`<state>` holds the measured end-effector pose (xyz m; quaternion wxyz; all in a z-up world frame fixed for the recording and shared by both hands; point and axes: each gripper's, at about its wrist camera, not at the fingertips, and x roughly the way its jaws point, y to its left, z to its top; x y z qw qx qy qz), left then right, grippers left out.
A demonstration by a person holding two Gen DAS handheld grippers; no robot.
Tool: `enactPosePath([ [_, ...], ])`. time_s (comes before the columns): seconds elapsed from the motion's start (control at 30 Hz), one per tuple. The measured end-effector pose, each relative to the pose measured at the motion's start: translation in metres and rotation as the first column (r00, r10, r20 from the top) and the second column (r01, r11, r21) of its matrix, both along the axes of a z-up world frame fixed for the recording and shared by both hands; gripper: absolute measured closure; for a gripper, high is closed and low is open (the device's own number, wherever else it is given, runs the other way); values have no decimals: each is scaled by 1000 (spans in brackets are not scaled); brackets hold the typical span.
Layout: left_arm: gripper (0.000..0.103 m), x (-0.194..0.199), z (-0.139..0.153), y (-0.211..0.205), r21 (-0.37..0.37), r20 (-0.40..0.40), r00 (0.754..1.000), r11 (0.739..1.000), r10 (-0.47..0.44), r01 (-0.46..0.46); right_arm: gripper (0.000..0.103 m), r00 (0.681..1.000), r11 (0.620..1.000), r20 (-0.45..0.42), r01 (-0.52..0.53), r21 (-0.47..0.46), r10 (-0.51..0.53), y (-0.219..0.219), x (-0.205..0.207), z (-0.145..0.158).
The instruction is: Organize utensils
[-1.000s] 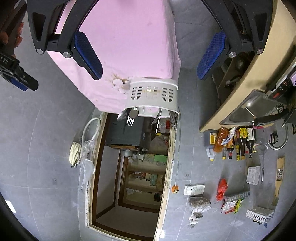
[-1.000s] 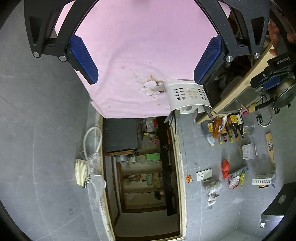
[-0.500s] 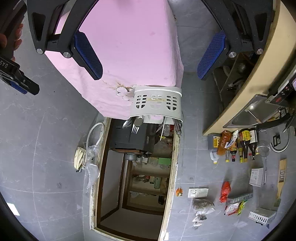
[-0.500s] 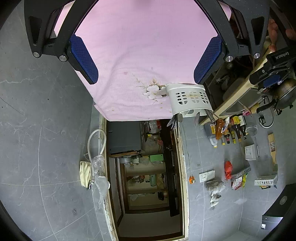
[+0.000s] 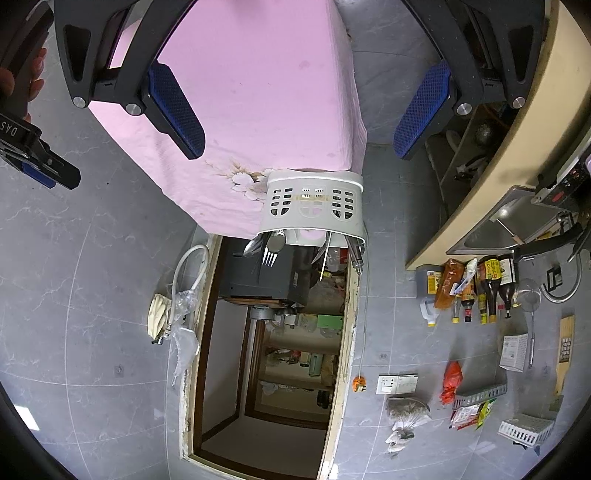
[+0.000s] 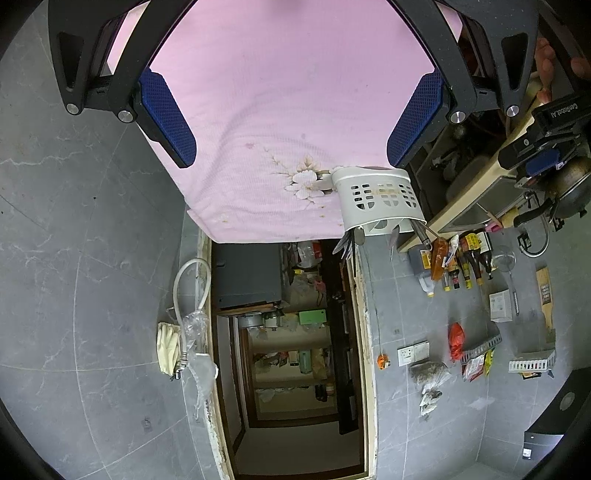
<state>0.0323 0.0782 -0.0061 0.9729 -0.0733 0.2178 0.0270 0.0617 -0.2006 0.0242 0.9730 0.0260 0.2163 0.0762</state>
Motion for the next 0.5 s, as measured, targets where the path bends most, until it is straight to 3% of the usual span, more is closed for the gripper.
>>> enactPosePath([
  [0.5, 0, 1, 0, 1, 1, -1, 1000, 1000, 0, 0, 1, 1000, 1000, -4, -3, -2, 3, 6, 2, -4],
])
